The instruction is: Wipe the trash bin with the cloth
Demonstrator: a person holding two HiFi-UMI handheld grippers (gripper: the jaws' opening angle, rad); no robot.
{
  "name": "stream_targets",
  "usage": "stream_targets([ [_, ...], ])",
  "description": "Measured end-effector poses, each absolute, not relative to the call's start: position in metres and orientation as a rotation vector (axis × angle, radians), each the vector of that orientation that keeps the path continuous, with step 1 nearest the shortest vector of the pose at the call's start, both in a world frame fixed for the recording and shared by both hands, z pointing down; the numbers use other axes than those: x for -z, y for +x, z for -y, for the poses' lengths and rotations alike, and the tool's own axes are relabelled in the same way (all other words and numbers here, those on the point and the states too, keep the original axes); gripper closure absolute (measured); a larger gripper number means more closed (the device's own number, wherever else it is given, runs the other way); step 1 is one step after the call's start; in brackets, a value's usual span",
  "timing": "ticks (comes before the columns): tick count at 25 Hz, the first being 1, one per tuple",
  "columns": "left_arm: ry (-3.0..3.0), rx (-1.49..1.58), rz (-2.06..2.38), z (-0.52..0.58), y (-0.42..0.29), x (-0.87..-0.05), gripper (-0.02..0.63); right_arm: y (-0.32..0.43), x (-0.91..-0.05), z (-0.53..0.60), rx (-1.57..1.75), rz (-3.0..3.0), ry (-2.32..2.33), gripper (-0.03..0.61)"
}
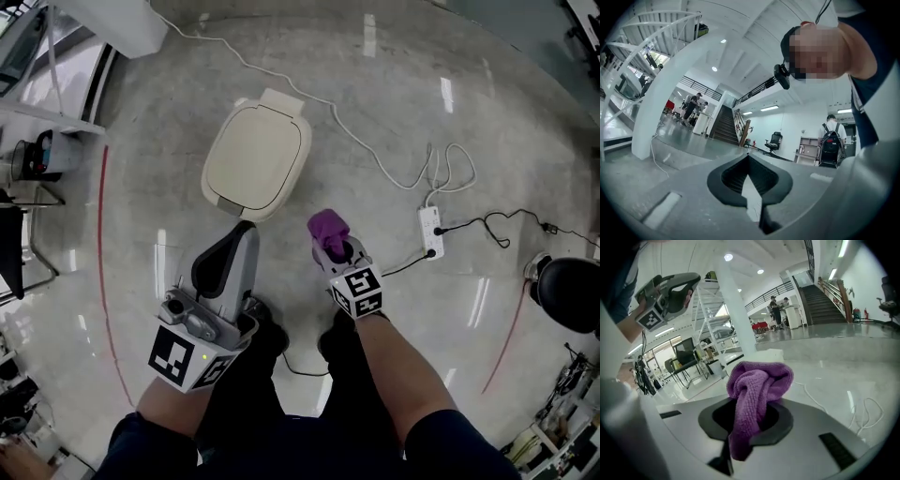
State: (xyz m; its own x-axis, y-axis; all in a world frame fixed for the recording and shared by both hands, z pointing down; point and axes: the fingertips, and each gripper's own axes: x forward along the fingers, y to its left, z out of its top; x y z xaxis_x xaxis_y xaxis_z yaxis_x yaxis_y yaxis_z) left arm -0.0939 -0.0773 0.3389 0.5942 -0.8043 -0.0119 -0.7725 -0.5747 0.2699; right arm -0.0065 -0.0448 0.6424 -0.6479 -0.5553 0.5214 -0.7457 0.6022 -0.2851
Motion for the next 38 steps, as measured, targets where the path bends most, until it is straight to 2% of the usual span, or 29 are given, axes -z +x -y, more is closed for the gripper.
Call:
stream_targets([
  [9, 2.556, 0.095, 1.252, 0.022, -0.09, -0.179, 0.615, 0.021, -0.427, 0.003, -0.534, 2.502, 0.969, 0.509],
  [16, 2.59, 0.091, 1.296, -0.02, -0.092, -0.046, 0.615, 0.012, -0.246, -0.037, -0.416, 2.61, 0.879, 0.509],
  [23, 2.657, 0.133, 1.308, -0.071, -0.091, 0.057, 0.615, -0.004, -0.103, -0.068, -0.286, 2.749, 0.828, 0.509],
  [29, 2.711, 0.147, 1.272, -0.103, -0.081, 0.094, 0.615, -0.012, -0.025, -0.084, -0.21, 2.839, 0.819, 0.509],
  [38, 2.826, 0.146, 1.225, -0.117, -0.075, 0.12, 0.615, -0.025, 0.019, -0.1, -0.17, 2.931, 0.798, 0.509],
])
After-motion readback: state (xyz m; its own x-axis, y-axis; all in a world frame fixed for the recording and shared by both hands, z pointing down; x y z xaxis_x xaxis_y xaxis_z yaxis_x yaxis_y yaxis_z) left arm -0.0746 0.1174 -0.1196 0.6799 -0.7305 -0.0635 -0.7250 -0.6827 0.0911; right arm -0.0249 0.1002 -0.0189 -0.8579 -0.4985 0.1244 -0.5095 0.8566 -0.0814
